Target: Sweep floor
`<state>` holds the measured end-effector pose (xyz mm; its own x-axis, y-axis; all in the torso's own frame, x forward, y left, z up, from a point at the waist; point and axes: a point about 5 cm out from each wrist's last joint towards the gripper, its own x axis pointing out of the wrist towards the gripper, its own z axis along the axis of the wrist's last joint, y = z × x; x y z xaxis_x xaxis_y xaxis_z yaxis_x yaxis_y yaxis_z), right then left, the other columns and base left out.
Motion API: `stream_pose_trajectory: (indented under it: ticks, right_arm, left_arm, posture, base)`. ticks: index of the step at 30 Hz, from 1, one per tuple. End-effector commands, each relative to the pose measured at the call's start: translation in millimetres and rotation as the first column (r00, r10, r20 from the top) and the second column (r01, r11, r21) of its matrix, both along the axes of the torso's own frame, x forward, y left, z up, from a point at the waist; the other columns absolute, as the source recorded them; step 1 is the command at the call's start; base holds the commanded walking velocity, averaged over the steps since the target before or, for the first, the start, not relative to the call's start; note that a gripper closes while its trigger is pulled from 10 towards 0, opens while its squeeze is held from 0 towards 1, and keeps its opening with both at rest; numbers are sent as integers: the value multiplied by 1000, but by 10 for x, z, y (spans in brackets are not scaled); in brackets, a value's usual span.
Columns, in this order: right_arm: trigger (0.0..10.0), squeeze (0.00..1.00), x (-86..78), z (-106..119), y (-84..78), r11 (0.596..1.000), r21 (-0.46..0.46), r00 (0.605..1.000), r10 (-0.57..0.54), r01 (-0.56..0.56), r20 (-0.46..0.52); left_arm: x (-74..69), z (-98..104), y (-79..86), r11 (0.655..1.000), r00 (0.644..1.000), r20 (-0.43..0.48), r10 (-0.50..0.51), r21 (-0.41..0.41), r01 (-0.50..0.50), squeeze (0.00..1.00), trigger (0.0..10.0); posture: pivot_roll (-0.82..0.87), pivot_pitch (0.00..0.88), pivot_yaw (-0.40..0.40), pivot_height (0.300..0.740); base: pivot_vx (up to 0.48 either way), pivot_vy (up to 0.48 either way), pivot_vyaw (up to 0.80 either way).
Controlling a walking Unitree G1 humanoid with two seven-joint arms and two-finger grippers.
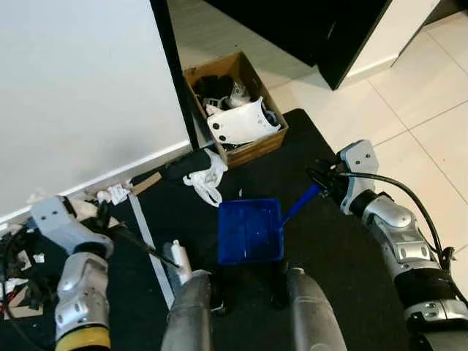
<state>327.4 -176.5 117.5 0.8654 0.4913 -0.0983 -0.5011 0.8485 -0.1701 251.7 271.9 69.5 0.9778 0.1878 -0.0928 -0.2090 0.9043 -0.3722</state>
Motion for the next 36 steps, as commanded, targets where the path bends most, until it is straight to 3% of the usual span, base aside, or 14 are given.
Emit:
stream_pose_trajectory:
  ticks: [1,6,11,20,23,28,36]
  right_arm:
    - [10000,0,-34,-45,-25,1000,-3,1000,2,-2,-19]
    - [10000,0,-3,22,19,1000,-2,1000,22,-22,-3]
    - [10000,0,12,58,14,1000,-1,1000,24,-24,5]
    - [10000,0,18,58,-66,998,-52,999,37,-37,6]
    - [10000,0,23,57,-61,996,-67,999,51,-51,4]
    - [10000,0,105,95,-105,997,-69,1000,22,-22,8]
    - [10000,0,116,7,-41,996,-64,998,55,-57,-39]
  left_arm:
    - [38,-130,-348,974,995,29,-98,-204,102,0,10000]
    - [256,73,-536,949,983,127,-133,-269,164,0,10000]
    - [320,170,-559,945,976,159,-151,-266,190,0,10000]
    - [238,580,-131,985,968,213,-136,-74,155,0,10000]
    - [218,641,-35,989,968,216,-128,-48,141,0,10000]
    - [138,848,248,993,969,221,-105,71,92,0,10000]
    - [104,922,447,986,978,206,-30,166,-4,0,10000]
  posture:
    - [-94,336,-47,740]
    - [-99,330,-51,740]
    - [-100,329,-52,740]
    - [-75,334,-37,740]
    - [-71,334,-37,740]
    - [-55,329,-37,740]
    - [-48,325,-33,740]
  base:
    - [0,0,0]
    - [0,0,0]
    - [0,0,0]
    - [0,0,0]
    - [0,0,0]
    - [0,0,0]
    - [0,0,0]
